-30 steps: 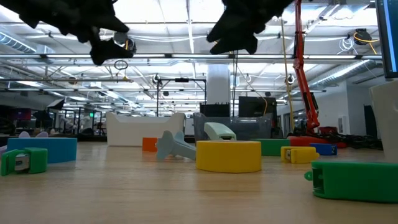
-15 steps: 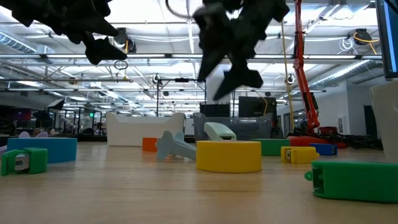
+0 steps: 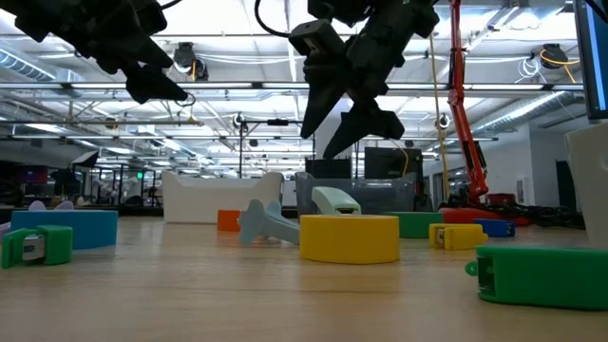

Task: Pick and place Stapler, Stapler remover, tape
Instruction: Put the light green stapler into the black bin

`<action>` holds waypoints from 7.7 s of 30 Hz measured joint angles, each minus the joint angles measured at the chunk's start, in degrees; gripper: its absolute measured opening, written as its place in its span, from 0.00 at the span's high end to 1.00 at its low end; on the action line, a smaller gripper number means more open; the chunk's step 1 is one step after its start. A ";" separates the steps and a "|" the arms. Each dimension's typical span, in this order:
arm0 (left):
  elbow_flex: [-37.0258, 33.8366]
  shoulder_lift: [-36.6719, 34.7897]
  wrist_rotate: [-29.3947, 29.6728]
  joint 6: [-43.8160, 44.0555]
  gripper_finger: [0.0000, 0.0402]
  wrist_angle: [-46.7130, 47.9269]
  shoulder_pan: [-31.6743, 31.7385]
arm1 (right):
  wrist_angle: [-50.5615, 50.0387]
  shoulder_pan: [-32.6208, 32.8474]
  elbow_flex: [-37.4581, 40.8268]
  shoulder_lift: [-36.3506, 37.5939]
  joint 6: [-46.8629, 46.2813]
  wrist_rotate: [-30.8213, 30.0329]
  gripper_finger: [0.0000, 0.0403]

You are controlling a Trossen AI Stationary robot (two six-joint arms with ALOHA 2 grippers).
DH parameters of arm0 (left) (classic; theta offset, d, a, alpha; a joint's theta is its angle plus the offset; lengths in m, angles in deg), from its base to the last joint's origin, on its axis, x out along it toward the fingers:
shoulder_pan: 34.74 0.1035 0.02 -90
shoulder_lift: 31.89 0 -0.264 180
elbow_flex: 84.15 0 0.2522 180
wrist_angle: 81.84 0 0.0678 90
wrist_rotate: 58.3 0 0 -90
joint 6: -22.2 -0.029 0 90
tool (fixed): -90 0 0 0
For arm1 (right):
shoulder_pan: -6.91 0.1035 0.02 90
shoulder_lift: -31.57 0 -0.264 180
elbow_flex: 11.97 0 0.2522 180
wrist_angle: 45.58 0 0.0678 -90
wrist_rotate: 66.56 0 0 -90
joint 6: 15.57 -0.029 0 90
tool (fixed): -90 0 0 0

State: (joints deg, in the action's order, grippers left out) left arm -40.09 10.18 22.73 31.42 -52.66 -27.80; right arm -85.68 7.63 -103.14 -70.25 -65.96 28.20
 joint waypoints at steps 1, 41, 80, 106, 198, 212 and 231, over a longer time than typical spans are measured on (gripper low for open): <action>0.00 0.00 0.00 -0.20 0.17 0.00 0.00 | 0.22 0.02 0.00 0.00 0.04 -0.01 0.52; 0.00 0.00 0.04 -0.53 0.17 0.00 0.00 | -5.56 3.05 0.02 -0.24 -16.23 -4.74 0.51; 0.00 0.00 0.04 -0.48 0.17 -0.03 -0.02 | -1.80 1.59 0.02 -0.55 -14.82 -4.51 0.40; -0.02 0.04 0.07 -0.22 0.17 -0.17 -0.02 | -2.47 1.48 0.05 -3.98 -11.51 -4.86 0.38; -0.02 0.04 0.07 -1.58 0.17 -0.23 0.00 | -5.59 2.12 0.02 -7.32 -7.16 -7.45 0.71; -0.02 0.02 0.07 -1.88 0.17 -0.41 -0.01 | -8.42 -0.75 0.11 8.86 1.20 -4.09 0.71; -0.02 0.02 3.60 2.05 0.17 -7.61 0.00 | -17.18 -23.30 0.07 16.52 51.63 -3.08 0.71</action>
State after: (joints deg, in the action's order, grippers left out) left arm -40.11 10.20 26.33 33.47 -60.26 -27.80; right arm -102.85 -15.67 -103.07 -53.73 -14.33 25.13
